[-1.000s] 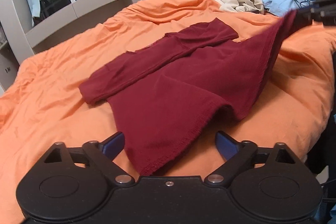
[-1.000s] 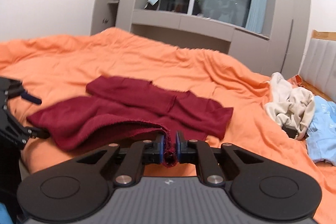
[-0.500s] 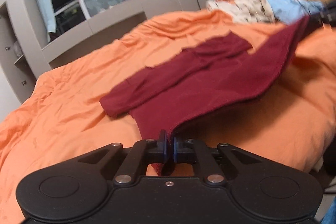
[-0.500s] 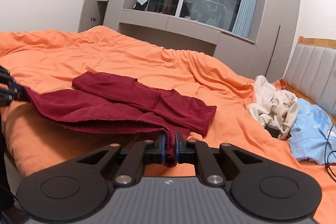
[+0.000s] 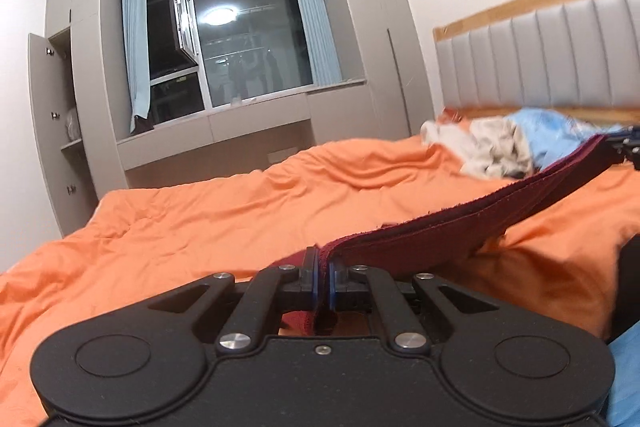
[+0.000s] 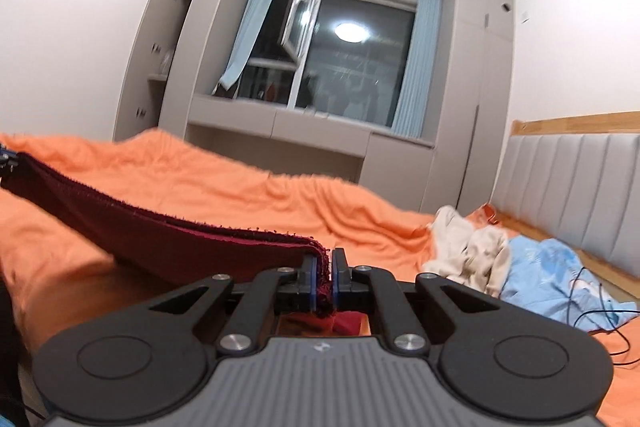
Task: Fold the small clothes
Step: 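Lift the hem with both tools and fold it toward the collar, then lower the hem onto the sweater and open both tools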
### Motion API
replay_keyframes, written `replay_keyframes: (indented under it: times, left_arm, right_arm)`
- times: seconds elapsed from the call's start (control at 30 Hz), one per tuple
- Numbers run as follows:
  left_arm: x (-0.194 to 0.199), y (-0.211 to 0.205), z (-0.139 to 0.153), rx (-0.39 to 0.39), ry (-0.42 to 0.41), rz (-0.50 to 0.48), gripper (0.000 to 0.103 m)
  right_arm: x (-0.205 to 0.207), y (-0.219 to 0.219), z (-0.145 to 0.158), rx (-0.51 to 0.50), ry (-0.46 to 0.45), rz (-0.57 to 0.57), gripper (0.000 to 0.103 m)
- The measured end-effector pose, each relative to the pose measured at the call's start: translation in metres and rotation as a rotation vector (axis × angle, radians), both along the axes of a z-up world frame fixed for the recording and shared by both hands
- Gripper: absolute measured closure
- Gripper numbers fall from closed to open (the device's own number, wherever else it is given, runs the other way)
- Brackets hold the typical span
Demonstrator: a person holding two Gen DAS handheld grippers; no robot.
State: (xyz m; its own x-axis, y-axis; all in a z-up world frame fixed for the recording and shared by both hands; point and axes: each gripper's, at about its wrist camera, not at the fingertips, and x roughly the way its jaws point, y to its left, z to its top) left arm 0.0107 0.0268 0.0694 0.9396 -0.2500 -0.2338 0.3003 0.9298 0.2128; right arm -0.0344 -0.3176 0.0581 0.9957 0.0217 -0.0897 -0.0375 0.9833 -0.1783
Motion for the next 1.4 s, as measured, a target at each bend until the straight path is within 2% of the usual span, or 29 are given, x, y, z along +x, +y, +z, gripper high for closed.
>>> replay_keyframes:
  times: [0.1,0.3,0.47,0.63,0.8,1.03,1.13,1.3,1.37,1.4]
  left_arm:
    - [-0.010,0.005,0.021,-0.062,0.012,-0.010,0.099]
    - [0.012,0.005,0.038,-0.076,0.003,0.001,0.099]
    - [0.069,-0.006,0.056,-0.023,-0.039,0.024,0.098]
    - [0.153,-0.020,0.059,0.022,-0.020,0.051,0.098]
    - [0.242,-0.025,0.033,0.052,0.054,0.087,0.098]
    - [0.343,-0.027,-0.031,0.081,0.222,0.097,0.098]
    - [0.375,-0.028,-0.061,0.093,0.292,0.096,0.098]
    - [0.409,-0.032,-0.097,0.097,0.365,0.097,0.097]
    - [0.418,-0.031,-0.109,0.084,0.383,0.102,0.097]
    - [0.421,-0.030,-0.113,0.073,0.393,0.107,0.096]
  right_arm:
    - [0.000,0.001,0.010,-0.012,-0.009,0.006,0.095]
    - [0.045,0.005,0.025,-0.075,-0.055,0.014,0.095]
    - [0.121,0.006,0.035,-0.106,-0.064,0.007,0.095]
    - [0.220,0.003,0.028,-0.087,-0.007,0.028,0.095]
    - [0.307,0.003,0.001,-0.122,0.079,0.048,0.094]
    - [0.404,0.000,-0.061,-0.102,0.260,0.064,0.094]
    - [0.432,-0.001,-0.094,-0.088,0.350,0.057,0.094]
    - [0.447,-0.005,-0.131,-0.104,0.435,0.050,0.092]
    - [0.449,-0.004,-0.141,-0.107,0.461,0.046,0.089]
    - [0.449,-0.005,-0.143,-0.108,0.468,0.046,0.084]
